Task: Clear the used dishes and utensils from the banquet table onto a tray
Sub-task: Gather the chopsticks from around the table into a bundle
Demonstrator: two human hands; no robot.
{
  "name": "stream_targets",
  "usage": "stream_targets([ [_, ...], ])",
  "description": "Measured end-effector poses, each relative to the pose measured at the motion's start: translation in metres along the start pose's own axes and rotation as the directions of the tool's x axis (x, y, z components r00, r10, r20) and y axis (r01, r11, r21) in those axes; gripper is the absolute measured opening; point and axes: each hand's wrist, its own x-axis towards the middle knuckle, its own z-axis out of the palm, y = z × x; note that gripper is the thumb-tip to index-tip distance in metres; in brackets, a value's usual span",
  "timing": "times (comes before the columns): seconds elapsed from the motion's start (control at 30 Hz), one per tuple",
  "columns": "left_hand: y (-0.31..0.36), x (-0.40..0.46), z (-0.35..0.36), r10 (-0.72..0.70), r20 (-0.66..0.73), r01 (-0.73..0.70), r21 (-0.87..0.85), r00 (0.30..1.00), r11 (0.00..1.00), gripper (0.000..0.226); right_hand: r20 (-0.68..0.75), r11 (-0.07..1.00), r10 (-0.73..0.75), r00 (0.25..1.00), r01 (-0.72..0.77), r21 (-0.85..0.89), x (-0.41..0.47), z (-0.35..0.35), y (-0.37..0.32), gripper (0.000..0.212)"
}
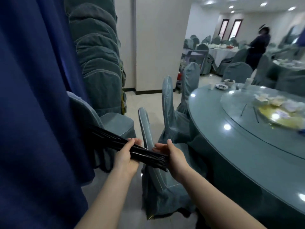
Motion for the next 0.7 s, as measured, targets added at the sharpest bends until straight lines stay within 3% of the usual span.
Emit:
stream_targets([
  [0.17, 0.020, 0.087, 0.042, -0.131, 0.128, 0.128, 0.034, 0.983, 0.991, 0.022, -0.126, 0.986, -0.122, 0.984, 0.105, -0.132, 0.069, 0.024, -0.039, 0.047],
  [0.3, 0.037, 0.151, 0.074, -0.210, 0.182, 0.195, 0.096, 0.961, 0.976, 0.021, -0.205, 0.983, -0.180, 0.962, 0.167, -0.080, 0.114, 0.026, -0.060, 0.044],
  [0.7, 0.013, 0.305, 0.166, -0.395, 0.282, 0.308, 0.306, 0.874, 0.901, 0.027, -0.552, 0.964, -0.217, 0.805, 0.265, 0.006, 0.230, -0.078, -0.113, 0.036],
])
